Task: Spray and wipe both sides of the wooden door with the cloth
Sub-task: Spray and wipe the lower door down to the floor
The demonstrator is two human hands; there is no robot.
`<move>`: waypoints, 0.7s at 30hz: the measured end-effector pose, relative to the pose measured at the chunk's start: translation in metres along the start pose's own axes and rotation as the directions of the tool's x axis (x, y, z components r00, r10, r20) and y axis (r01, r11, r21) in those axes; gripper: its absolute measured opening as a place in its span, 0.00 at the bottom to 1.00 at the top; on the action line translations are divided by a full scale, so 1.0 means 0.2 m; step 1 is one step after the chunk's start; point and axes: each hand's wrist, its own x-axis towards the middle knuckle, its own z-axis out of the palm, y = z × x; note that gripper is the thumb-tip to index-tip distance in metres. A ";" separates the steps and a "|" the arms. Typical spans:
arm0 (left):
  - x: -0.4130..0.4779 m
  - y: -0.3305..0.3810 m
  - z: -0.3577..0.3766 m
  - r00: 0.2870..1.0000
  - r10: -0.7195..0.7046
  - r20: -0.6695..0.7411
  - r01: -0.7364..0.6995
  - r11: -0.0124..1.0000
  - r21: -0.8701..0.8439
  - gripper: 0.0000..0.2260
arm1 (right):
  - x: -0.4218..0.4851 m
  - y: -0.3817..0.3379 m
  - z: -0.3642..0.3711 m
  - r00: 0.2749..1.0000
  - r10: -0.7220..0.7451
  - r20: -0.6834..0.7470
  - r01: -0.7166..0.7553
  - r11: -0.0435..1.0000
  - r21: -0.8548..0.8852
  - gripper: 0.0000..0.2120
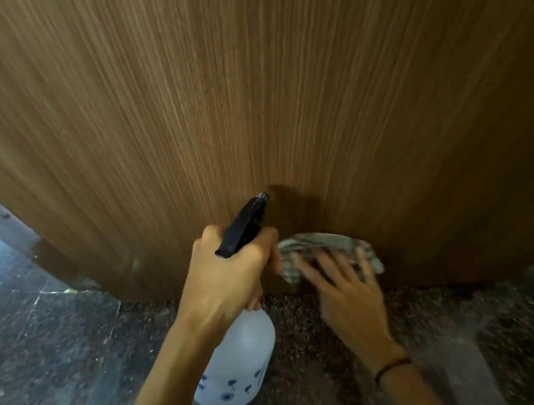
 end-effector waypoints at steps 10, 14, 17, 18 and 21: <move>0.02 -0.01 -0.06 1.000 -0.016 -0.004 0.016 0.999 0.042 0.15 | 0.24 -0.11 -0.12 0.973 0.195 -0.120 -0.179 0.974 0.136 0.35; 0.03 -0.01 -0.01 1.000 -0.016 -0.003 0.016 0.999 0.031 0.15 | 0.23 -0.09 -0.14 0.991 0.025 -0.134 -0.032 0.998 -0.050 0.33; 0.01 0.00 -0.02 1.000 0.005 0.021 -0.005 1.000 -0.001 0.16 | 0.22 0.01 -0.28 0.959 0.130 -0.253 -0.184 0.962 -0.202 0.30; 0.00 0.01 -0.04 1.000 0.018 0.015 -0.018 1.000 -0.008 0.16 | 0.25 0.05 -0.34 0.940 0.146 -0.308 -0.223 0.946 -0.234 0.28; -0.02 0.03 -0.11 0.998 0.045 -0.038 -0.045 0.999 -0.008 0.15 | 0.38 0.10 -0.46 0.918 0.131 -0.375 -0.222 0.952 -0.209 0.29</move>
